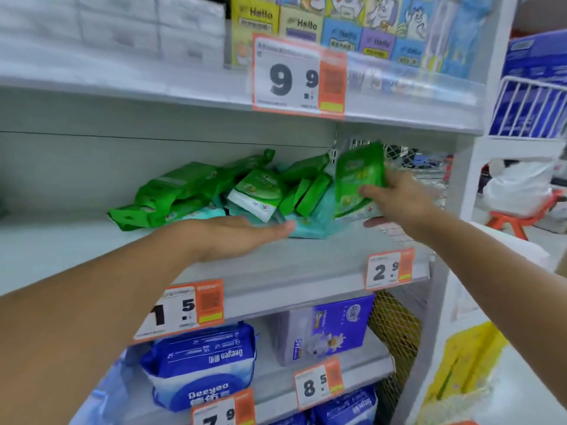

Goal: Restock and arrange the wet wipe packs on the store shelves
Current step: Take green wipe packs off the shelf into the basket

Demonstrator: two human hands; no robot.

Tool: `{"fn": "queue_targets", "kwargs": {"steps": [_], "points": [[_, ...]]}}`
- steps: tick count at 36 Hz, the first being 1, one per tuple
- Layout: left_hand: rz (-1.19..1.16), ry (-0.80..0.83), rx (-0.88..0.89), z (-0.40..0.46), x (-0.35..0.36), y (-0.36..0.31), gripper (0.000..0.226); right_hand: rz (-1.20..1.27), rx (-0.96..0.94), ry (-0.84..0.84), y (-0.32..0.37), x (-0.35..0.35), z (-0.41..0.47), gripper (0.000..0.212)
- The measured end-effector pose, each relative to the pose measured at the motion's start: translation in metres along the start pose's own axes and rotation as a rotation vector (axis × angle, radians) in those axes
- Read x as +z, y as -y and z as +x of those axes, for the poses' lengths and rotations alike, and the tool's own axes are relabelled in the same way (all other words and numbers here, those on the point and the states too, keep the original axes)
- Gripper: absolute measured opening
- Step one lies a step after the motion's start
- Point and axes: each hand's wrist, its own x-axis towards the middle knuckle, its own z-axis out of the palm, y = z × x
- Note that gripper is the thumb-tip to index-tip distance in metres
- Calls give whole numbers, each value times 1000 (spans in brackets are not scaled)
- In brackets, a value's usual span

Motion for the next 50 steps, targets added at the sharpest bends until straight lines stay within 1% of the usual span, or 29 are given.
{"fn": "queue_targets", "kwargs": {"steps": [1,2,4,5,6,7,8,9,11,12,13,14,15,16,17,20,23,26,29,31,34,37,39,42,45,47,48,49,50], "points": [[-87,-5,-1,-3,0,-2,122,160,33,160,7,9,-12,16],[-154,2,9,-6,2,-5,117,260,66,319,13,20,-22,22],[-286,22,63,-10,5,-11,85,308,96,610,20,44,-37,31],[-382,1,105,-11,7,-13,67,280,112,736,22,54,-40,32],[-489,-50,141,-8,9,-12,51,231,136,822,24,63,-41,31],[-593,-119,155,-3,9,-9,40,155,147,825,28,69,-39,31],[-677,-197,137,1,8,-5,34,20,100,735,33,72,-33,30],[-734,-274,98,7,7,3,31,-179,-4,567,34,70,-19,32],[-708,-431,11,15,1,24,36,-619,-331,170,37,58,10,32],[-661,-478,-27,17,-3,35,40,-833,-460,68,36,53,22,34],[-625,-491,-58,16,-6,44,41,-1052,-511,68,34,52,31,53],[-616,-474,-70,14,-9,50,39,-1233,-514,124,30,53,37,72],[-631,-439,-66,10,-12,55,35,-1345,-490,184,26,58,42,82],[-645,-401,-53,8,-14,58,30,-1392,-473,229,23,66,45,83],[-660,-369,-43,6,-15,60,27,-1396,-484,246,20,73,47,79],[-706,-325,-34,5,-17,61,21,-1394,-572,180,26,88,45,62],[-747,-316,-46,3,-17,64,17,-1363,-627,153,34,92,41,52],[-796,-321,-68,-4,-16,70,11,-1318,-801,134,36,90,25,35],[-848,-332,-82,-15,-15,80,9,-1169,-992,89,30,77,-4,43],[-882,-378,-75,-26,-14,86,9,-1058,-1101,46,23,67,-31,47],[-901,-476,-39,-47,-17,90,24,-884,-1249,-13,23,55,-82,45],[-833,-549,58,-76,-29,88,20,-694,-1340,-47,34,50,-127,42],[-800,-569,124,-98,-37,89,19,-549,-1343,-72,47,55,-152,39],[-765,-592,143,-138,-43,94,22,-343,-1312,-61,70,72,-188,37],[-940,-541,86,-187,-41,108,19,-182,-1287,29,90,101,-222,42],[-1044,-510,1,-224,-38,127,21,-112,-1275,136,104,125,-248,32],[-1089,-495,-58,-246,-35,137,23,-24,-1202,216,109,136,-260,27],[-1139,-463,-118,-269,-31,148,24,69,-1078,288,116,146,-273,25],[-1185,-423,-163,-292,-28,160,27,227,-923,438,124,158,-288,27]]}}
